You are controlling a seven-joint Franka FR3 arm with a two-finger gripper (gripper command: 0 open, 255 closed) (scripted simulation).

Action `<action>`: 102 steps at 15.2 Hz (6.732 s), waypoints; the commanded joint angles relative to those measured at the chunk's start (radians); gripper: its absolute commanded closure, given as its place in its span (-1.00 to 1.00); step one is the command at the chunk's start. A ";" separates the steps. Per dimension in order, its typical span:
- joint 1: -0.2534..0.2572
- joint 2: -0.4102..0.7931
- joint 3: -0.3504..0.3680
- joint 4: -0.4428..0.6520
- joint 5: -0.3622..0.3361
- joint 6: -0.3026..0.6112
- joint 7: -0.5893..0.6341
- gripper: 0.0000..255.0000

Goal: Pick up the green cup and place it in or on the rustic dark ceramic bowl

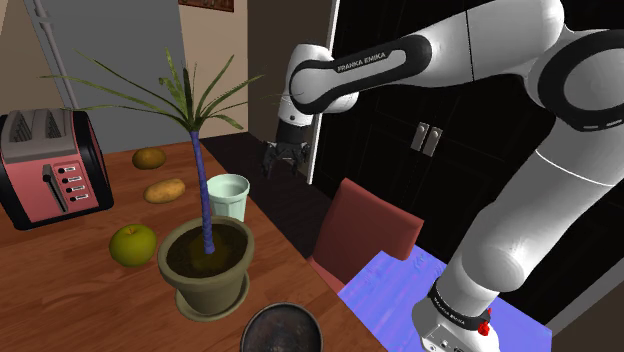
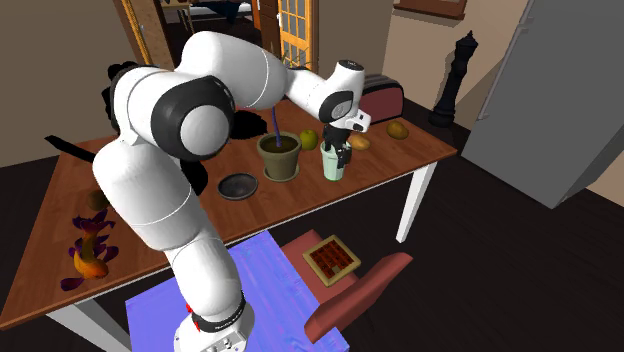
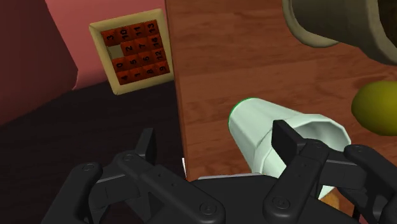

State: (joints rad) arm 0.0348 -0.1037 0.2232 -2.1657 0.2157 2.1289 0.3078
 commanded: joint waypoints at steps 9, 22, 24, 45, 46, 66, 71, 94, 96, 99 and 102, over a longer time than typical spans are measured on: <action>0.038 0.297 0.030 0.220 -0.055 0.148 0.075 -1.00; 0.048 0.344 0.031 0.204 -0.064 0.210 0.081 -1.00; 0.048 0.344 0.031 0.204 -0.064 0.210 0.081 1.00; 0.043 0.277 0.032 0.285 -0.061 0.065 0.097 1.00; 0.042 0.272 0.032 0.293 -0.061 0.053 0.099 1.00; 0.057 0.095 0.051 0.301 -0.033 -0.121 0.154 1.00; 0.089 -0.066 0.080 0.146 0.010 -0.112 0.198 1.00; 0.321 -0.639 0.275 -0.187 0.221 -0.259 0.534 1.00; 0.324 -0.641 0.282 -0.214 0.229 -0.234 0.530 1.00; 0.329 -0.642 0.293 -0.254 0.240 -0.196 0.524 1.00; 0.333 -0.641 0.305 -0.292 0.252 -0.157 0.519 1.00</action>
State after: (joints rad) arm 0.3672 -0.7477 0.5237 -2.4472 0.4641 1.9574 0.8279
